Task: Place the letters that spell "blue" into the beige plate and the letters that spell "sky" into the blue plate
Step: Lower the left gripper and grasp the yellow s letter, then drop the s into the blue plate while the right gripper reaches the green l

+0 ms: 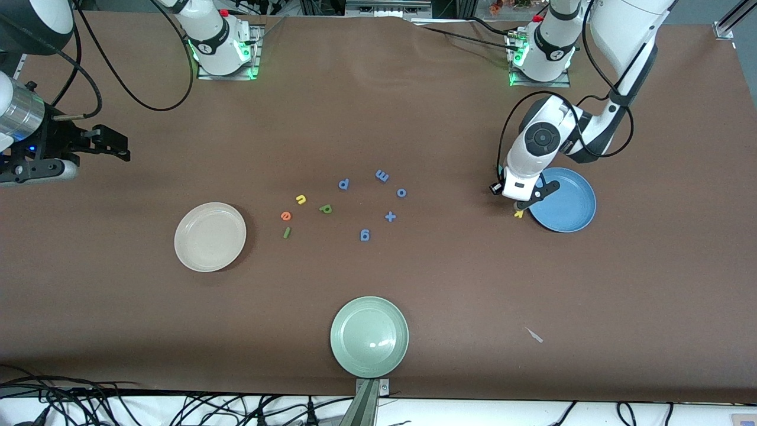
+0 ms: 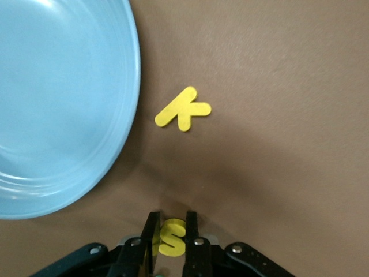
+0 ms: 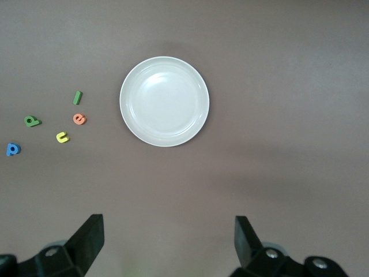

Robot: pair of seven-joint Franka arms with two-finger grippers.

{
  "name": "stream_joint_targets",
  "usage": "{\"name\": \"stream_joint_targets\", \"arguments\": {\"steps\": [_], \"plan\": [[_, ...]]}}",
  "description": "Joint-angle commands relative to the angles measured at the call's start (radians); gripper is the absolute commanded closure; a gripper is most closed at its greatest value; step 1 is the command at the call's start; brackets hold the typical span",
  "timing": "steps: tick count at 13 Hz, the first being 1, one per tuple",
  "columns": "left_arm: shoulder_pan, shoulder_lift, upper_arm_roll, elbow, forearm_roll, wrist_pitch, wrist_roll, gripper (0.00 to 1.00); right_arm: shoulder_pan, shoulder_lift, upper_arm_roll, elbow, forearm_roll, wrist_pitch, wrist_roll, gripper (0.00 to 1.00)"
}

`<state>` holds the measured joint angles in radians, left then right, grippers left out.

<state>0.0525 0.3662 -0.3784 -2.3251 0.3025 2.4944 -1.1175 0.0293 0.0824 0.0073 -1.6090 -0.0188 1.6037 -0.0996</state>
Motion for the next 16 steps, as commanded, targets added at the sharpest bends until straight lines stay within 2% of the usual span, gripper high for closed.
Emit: {"name": "stream_joint_targets", "arguments": {"steps": [1, 3, 5, 7, 9, 11, 12, 13, 14, 16], "plan": [[0.01, -0.012, -0.027, 0.158, -0.072, -0.237, 0.045, 0.88, 0.0, 0.0, -0.001, 0.003, 0.01, 0.002, -0.015, 0.0], [0.039, -0.035, -0.022, 0.246, -0.184, -0.377, 0.18, 0.88, 0.001, 0.0, -0.001, 0.003, 0.01, 0.004, -0.015, 0.0], [0.133, -0.07, -0.022, 0.239, -0.191, -0.393, 0.336, 0.88, 0.001, 0.005, -0.001, 0.003, 0.01, 0.004, -0.015, 0.0], [0.191, -0.061, -0.019, 0.228, -0.184, -0.381, 0.438, 0.88, 0.001, 0.016, 0.0, -0.003, 0.01, 0.021, -0.012, 0.0], [0.243, -0.044, -0.019, 0.181, -0.107, -0.306, 0.45, 0.88, 0.001, 0.025, 0.002, -0.029, 0.022, 0.057, 0.0, 0.0], [0.274, -0.044, -0.019, 0.13, -0.092, -0.227, 0.45, 0.87, 0.01, 0.04, 0.002, -0.087, 0.086, 0.134, 0.027, 0.0], [0.274, -0.038, -0.019, 0.122, -0.092, -0.214, 0.45, 0.86, 0.035, 0.051, 0.002, -0.107, 0.088, 0.172, 0.061, 0.0], [0.274, -0.033, -0.019, 0.11, -0.092, -0.191, 0.45, 0.76, 0.067, 0.068, 0.002, -0.121, 0.088, 0.209, 0.104, 0.0], [0.273, -0.03, -0.019, 0.105, -0.092, -0.181, 0.45, 0.55, 0.086, 0.092, 0.002, -0.138, 0.088, 0.255, 0.133, 0.0], [0.274, -0.035, -0.019, 0.104, -0.092, -0.183, 0.45, 0.49, 0.147, 0.156, 0.0, -0.143, 0.086, 0.332, 0.219, 0.0]]}}
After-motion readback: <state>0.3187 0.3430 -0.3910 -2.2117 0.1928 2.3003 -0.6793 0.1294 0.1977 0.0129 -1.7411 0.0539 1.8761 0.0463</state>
